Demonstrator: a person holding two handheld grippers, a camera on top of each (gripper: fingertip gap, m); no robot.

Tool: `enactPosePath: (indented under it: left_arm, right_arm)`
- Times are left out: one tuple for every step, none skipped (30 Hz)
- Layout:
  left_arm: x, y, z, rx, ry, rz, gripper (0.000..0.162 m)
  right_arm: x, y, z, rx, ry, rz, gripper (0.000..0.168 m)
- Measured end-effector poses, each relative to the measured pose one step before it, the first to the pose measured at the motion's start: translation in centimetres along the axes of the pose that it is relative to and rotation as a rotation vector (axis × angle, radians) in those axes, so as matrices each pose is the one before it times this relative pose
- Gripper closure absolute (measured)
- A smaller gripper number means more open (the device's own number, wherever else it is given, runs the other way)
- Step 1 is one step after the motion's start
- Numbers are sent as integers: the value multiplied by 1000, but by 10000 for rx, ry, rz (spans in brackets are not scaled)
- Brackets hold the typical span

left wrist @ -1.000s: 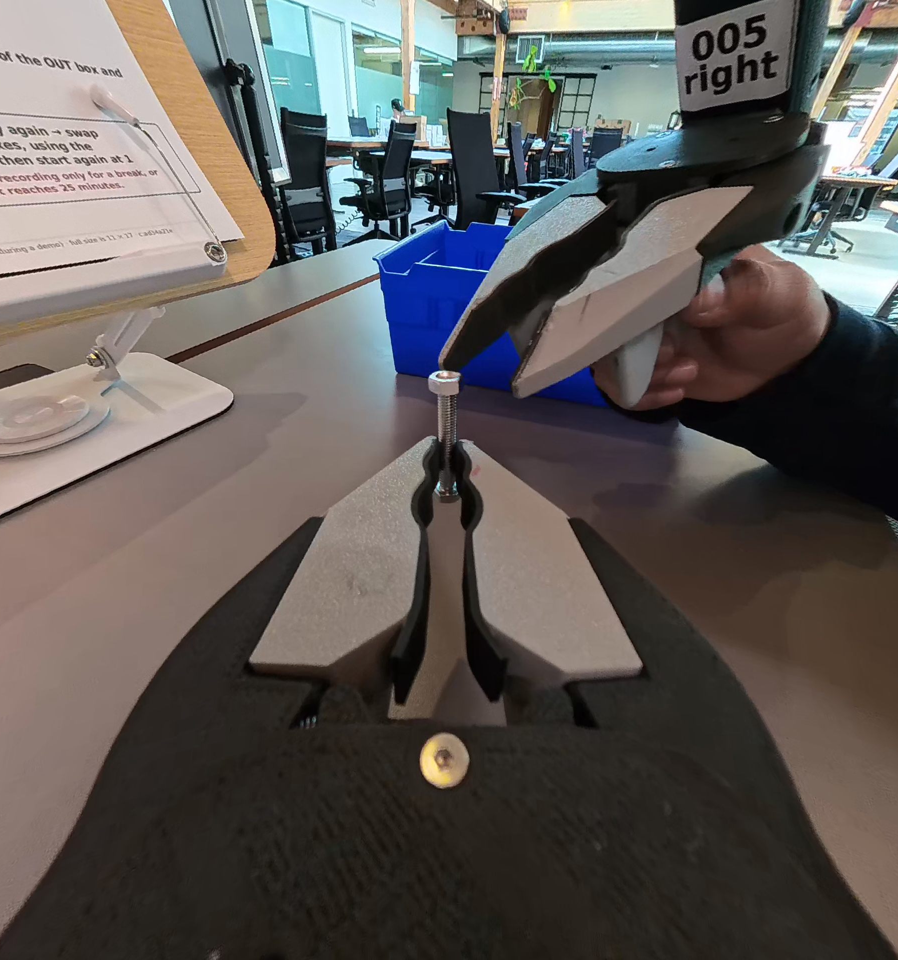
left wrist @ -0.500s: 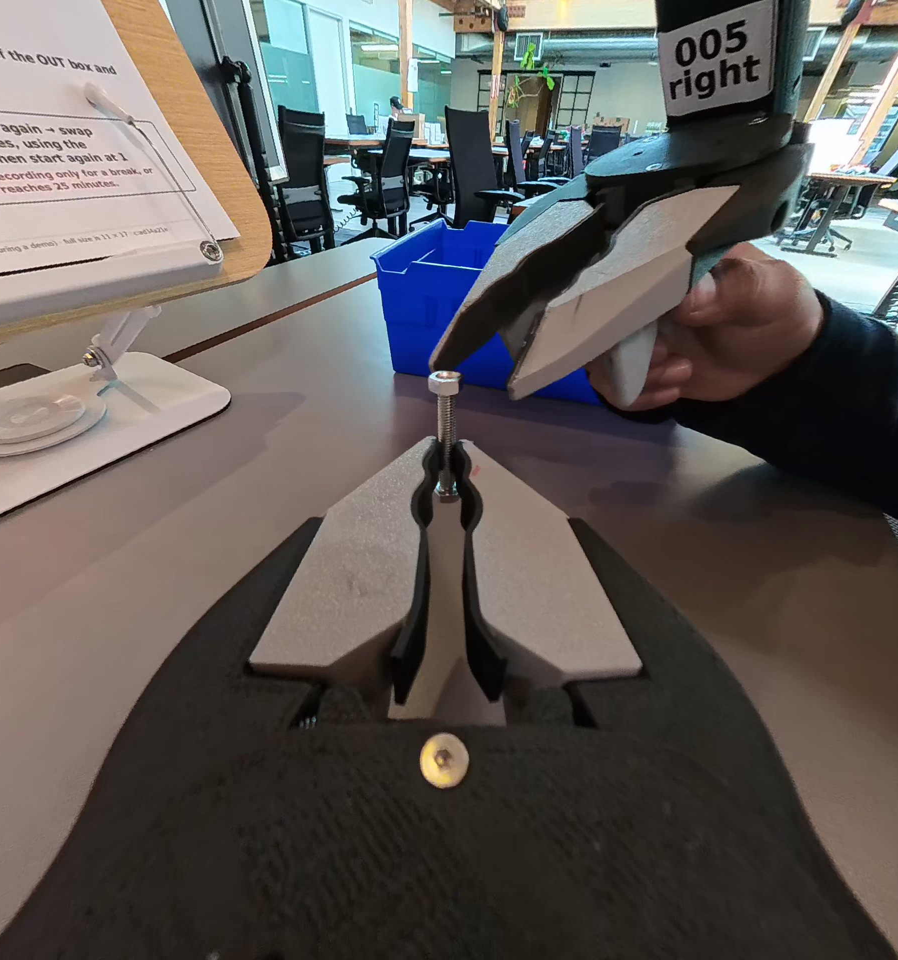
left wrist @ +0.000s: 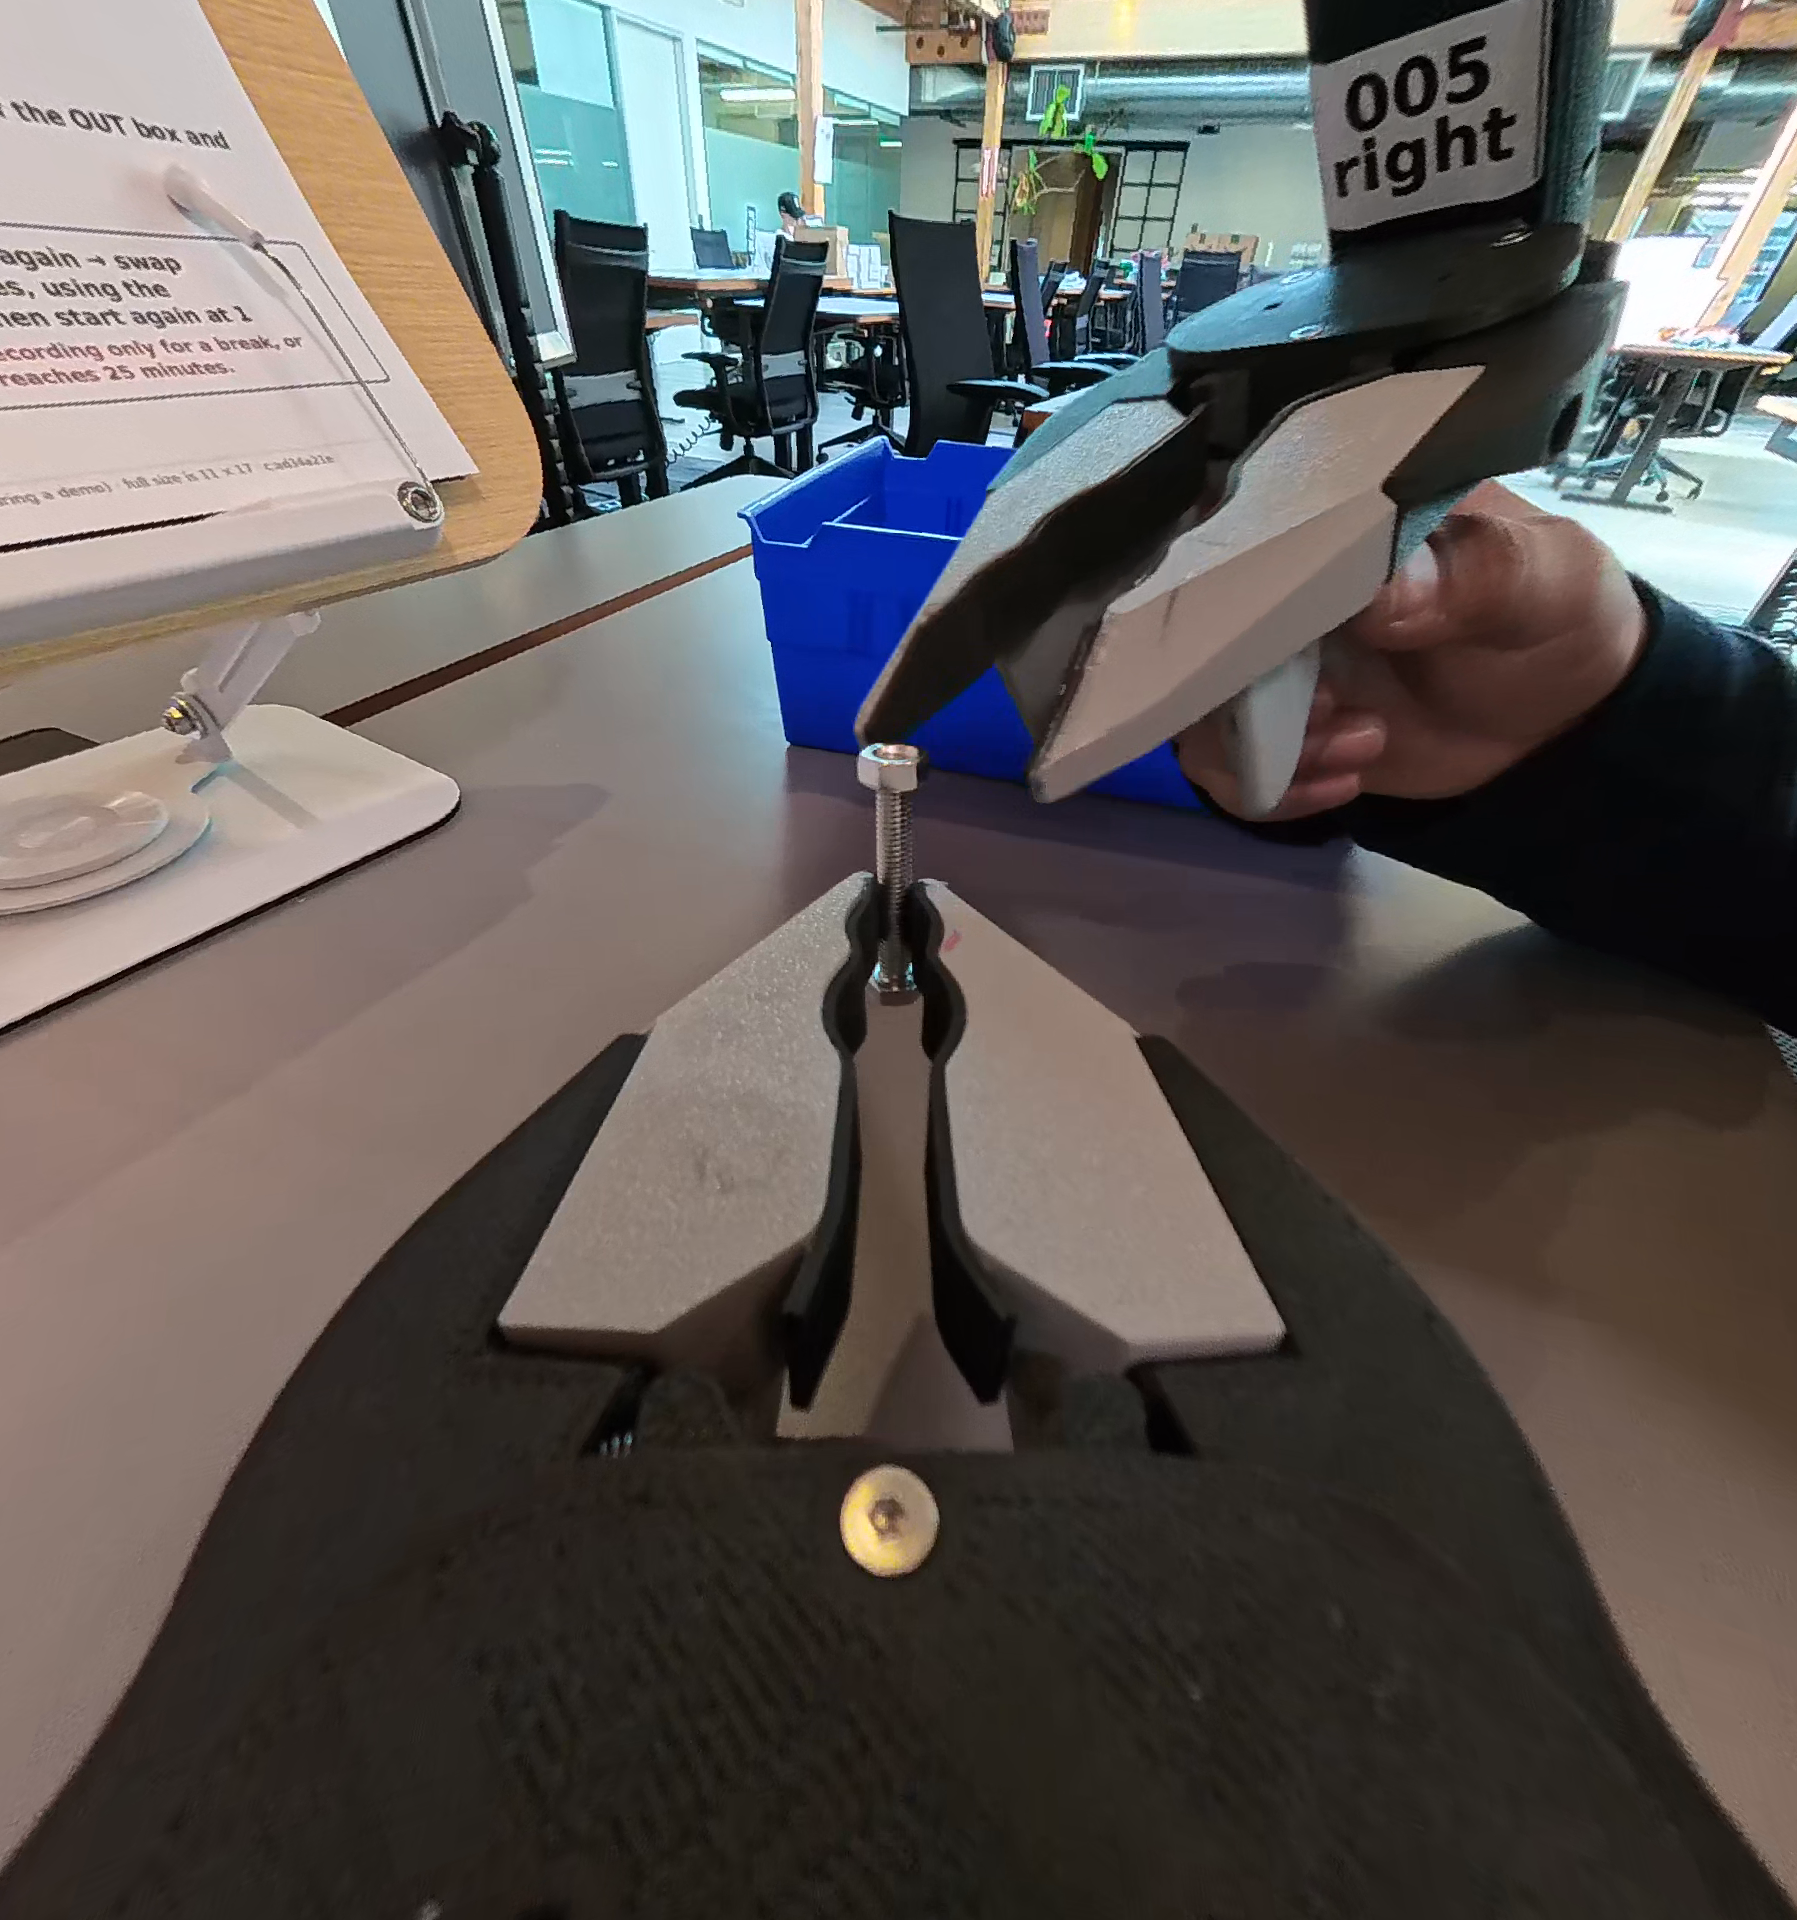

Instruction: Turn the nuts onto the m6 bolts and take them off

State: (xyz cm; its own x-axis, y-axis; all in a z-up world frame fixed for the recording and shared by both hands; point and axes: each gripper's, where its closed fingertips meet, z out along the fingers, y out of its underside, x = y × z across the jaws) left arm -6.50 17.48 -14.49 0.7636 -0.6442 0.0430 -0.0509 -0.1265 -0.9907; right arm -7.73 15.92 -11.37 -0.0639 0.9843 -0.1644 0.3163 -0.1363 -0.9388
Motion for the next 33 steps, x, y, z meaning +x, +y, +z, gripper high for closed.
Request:
enactPosePath:
  left_arm:
    - [21,22,6,-24,-1,31,159]
    - [-69,88,6,-60,-50,35,159]
    - [-202,55,-32,-41,-106,6,159]
    - [-255,64,-36,-49,-107,-51,159]
    - [-199,64,-38,-35,-56,-85,159]
    - [-131,-10,-49,9,-32,-70,159]
    - [3,-47,-25,30,23,-16,159]
    - [107,-44,-2,30,41,27,159]
    - [209,-44,26,21,83,52,159]
    - [326,-32,55,3,128,75,159]
    - [291,15,71,-20,97,84,159]
    - [227,49,69,-40,61,72,159]
    - [147,47,61,-33,38,46,158]
    - [49,2,23,-4,13,-2,159]
    - [-75,-40,-22,25,-28,-33,159]
    - [-183,-34,-62,15,-71,-39,159]
    - [-367,-16,-99,4,-160,-69,158]
    - [-443,7,-102,-1,-170,-125,159]
    - [-355,-8,-99,12,-81,-172,159]
    - [-175,-16,-72,28,25,-177,159]
    - [28,-25,-30,34,99,-110,159]
    - [160,-45,20,41,96,-10,159]
    - [392,-36,74,20,165,66,159]
    - [521,-75,101,31,198,115,159]
    - [524,-75,112,24,167,125,159]
    - [389,-22,110,-16,107,94,159]
    - [143,-11,66,-14,11,27,159]
    - [-287,59,1,-49,-168,-53,158]
    - [-496,133,-62,-84,-218,-52,158]
    - [-937,145,-170,-81,-444,-117,158]
    - [-1232,315,-199,-187,-504,-280,159]
    - [-928,311,-154,-135,-211,-369,159]
    - [-521,105,-123,-17,25,-438,159]
  right_arm:
    - [-326,106,96,-62,-159,-27,140]
    - [-371,101,59,-82,-161,-77,140]
    - [-270,87,-14,-95,-70,-128,138]
    - [-392,59,-76,-84,-142,-185,145]
    - [-345,-127,-93,36,-109,-129,147]
    - [-81,-195,-84,84,28,-64,147]
    - [120,-137,-52,64,100,-30,146]
    - [299,-29,-3,16,162,10,144]
    - [502,42,34,6,246,62,142]
    - [594,54,65,23,271,115,140]
    - [480,85,102,10,188,148,140]
    - [134,83,127,3,-1,136,138]
    - [-286,83,129,-8,-209,78,137]
    - [-493,94,119,-32,-288,14,137]
    - [-468,45,84,-34,-220,-41,136]
    - [-149,-1,-8,-36,7,-99,132]
    - [93,105,-102,-125,147,-142,133]
    - [-54,106,-174,-120,25,-129,139]
    - [-294,-94,-190,42,-158,-46,147]
    - [-56,-320,-154,197,-40,63,147]
    - [164,-326,-95,204,53,91,145]
    - [285,-249,9,164,104,96,139]
    - [309,-159,76,131,113,93,134]
    - [220,-40,160,85,63,77,130]
    - [61,108,221,13,-25,81,127]
    - [-169,249,273,-71,-155,119,126]
    - [-504,284,268,-125,-324,126,126]
    - [-595,238,178,-132,-332,64,127]
    - [-81,144,49,-123,49,-62,120]
    - [321,205,-134,-196,336,-252,120]
    - [-61,62,-248,-75,81,-373,139]
    - [-284,-400,-248,236,-71,-209,149]
    - [44,-457,-166,253,55,13,146]
